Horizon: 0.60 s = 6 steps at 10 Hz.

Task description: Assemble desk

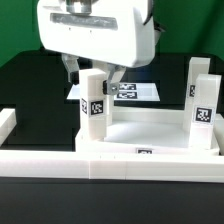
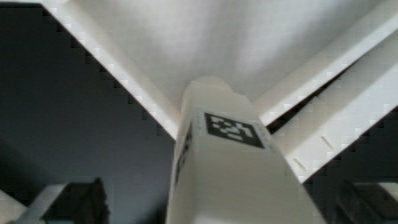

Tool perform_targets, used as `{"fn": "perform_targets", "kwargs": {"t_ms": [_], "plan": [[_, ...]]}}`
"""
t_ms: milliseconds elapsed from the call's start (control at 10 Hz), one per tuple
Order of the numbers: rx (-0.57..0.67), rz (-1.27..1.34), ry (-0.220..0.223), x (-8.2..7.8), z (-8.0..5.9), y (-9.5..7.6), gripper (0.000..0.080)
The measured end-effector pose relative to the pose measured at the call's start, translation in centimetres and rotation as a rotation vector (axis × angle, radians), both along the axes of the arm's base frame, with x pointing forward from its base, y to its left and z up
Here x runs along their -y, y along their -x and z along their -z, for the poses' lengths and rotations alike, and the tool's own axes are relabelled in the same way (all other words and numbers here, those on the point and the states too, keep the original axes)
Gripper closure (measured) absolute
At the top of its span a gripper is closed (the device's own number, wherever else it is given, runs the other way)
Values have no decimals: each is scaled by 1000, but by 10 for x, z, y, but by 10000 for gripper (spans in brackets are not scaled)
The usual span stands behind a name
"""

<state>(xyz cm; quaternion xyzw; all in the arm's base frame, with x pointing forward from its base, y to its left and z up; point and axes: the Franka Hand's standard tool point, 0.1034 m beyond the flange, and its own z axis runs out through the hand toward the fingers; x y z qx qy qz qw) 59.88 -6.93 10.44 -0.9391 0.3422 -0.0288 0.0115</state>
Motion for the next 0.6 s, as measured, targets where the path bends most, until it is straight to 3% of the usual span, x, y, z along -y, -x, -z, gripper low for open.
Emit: {"fn": "perform_targets", "kwargs": {"t_ms": [600], "plan": [[0,-414,27,1,0,0,150]]}}
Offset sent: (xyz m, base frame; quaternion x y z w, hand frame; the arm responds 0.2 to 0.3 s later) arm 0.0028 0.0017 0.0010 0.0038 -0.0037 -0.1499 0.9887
